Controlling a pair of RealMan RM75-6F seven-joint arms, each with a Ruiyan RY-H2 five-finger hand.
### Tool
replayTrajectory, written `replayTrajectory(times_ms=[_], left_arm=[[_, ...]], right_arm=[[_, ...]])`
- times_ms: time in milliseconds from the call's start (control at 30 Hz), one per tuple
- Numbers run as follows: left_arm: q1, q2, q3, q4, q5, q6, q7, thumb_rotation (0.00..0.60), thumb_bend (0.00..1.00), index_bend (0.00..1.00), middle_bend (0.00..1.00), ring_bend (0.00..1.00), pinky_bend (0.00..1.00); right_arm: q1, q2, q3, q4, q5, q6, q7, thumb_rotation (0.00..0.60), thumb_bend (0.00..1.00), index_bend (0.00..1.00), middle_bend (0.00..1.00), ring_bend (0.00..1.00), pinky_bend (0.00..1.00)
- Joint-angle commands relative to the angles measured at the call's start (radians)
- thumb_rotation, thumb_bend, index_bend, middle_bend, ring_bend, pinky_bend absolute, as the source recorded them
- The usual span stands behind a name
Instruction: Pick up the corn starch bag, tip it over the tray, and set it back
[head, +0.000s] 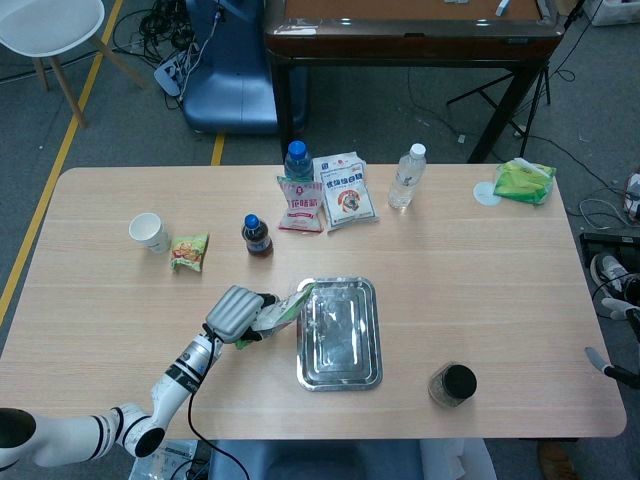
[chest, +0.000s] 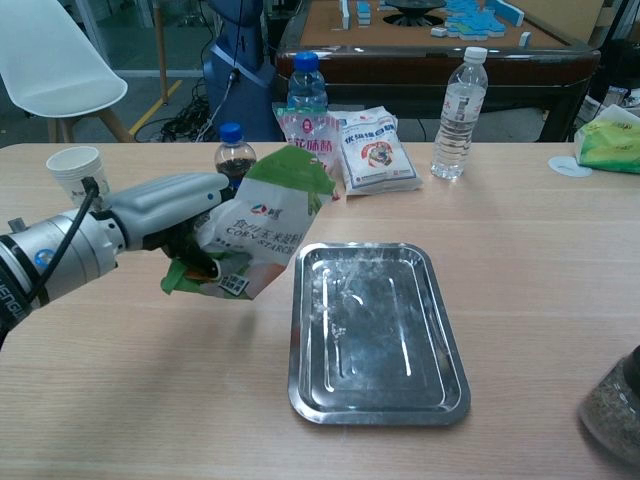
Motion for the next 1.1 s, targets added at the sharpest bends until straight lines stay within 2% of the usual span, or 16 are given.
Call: replayTrajectory(times_ms=[33, 200, 533, 867, 1100], left_arm=[[0.029, -0.061, -0.024, 0.077, 0.049, 0.005, -0.096, 0.600, 0.49, 0.48, 0.70, 0.69, 0.74], [0.039, -0.125, -0.042, 0.160, 0.075, -0.005, -0.186, 0.600, 0.49, 0.48, 0.70, 0.69, 0.74], [0.041, -0.209, -0.045, 0.350, 0.142, -0.029, -0.319, 0.600, 0.49, 0.48, 0.70, 0.69, 0.74], [0.057, -0.275, -0.069, 0.460, 0.157, -0.027, -0.437, 0.600, 0.49, 0.48, 0.70, 0.69, 0.74], [0.064, -0.312, -0.065, 0.541, 0.173, -0.041, -0.500, 0.600, 0.49, 0.48, 0.69, 0.66, 0.71]], right_arm=[[0.000, 0.000, 0.000, -0.001, 0.001, -0.001, -0.001, 0.600, 0.07, 0.31, 0.41, 0.22, 0.21], [-0.001, 0.000, 0.000, -0.002, 0.006, -0.002, -0.002, 0.600, 0.07, 0.31, 0.41, 0.22, 0.21], [-0.004, 0.003, 0.001, -0.007, 0.014, -0.003, -0.010, 0.600, 0.07, 0.31, 0.41, 0.22, 0.21], [0.000, 0.003, 0.003, -0.019, 0.017, -0.008, -0.027, 0.600, 0.07, 0.31, 0.41, 0.22, 0.21], [0.002, 0.004, 0.003, -0.025, 0.022, -0.015, -0.035, 0.600, 0.07, 0.31, 0.41, 0.23, 0.21]])
